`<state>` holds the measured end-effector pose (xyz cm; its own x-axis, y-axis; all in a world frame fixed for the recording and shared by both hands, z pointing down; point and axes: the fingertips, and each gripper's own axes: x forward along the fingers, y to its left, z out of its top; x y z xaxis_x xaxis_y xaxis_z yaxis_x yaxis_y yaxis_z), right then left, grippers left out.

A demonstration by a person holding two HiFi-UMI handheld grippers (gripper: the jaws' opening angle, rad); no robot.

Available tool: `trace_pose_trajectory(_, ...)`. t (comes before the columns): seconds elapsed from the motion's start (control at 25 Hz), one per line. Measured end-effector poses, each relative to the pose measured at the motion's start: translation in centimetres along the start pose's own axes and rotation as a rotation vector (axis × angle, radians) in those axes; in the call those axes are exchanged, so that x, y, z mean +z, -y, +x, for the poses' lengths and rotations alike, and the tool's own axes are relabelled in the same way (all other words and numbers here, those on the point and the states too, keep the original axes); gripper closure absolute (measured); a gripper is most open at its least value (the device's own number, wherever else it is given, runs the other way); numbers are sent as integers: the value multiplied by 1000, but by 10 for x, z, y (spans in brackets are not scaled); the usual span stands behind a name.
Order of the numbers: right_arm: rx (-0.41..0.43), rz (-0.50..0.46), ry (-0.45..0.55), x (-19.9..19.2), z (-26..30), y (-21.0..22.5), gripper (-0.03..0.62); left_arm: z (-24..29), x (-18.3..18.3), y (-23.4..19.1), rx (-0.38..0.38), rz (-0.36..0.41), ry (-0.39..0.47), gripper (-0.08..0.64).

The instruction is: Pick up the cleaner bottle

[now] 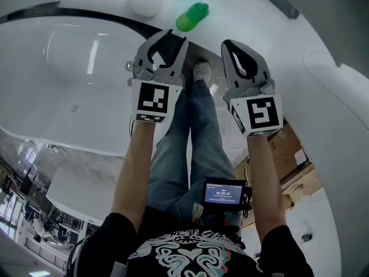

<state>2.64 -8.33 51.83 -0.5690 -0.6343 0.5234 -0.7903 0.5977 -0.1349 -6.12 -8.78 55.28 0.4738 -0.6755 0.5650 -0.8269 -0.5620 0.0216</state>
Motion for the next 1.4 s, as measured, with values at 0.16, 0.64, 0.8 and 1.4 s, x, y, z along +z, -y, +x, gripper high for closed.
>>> trace_pose_trajectory(0.16, 3, -4, -12, -2, 11, 11, 563, 17, 1, 5, -18, 3, -12, 416)
trace_pose_trajectory(0.64, 21, 35, -32, -3, 36, 36, 563, 58, 5, -2, -25, -17, -29, 383)
trace_pose_trajectory(0.8, 25, 38, -38, -3, 42, 34, 561, 64, 6, -6, -24, -16, -23, 380)
trace_pose_trajectory(1.4, 27, 53, -42, -7, 57, 42, 563, 96, 5, -6, -63, -6, -36, 359)
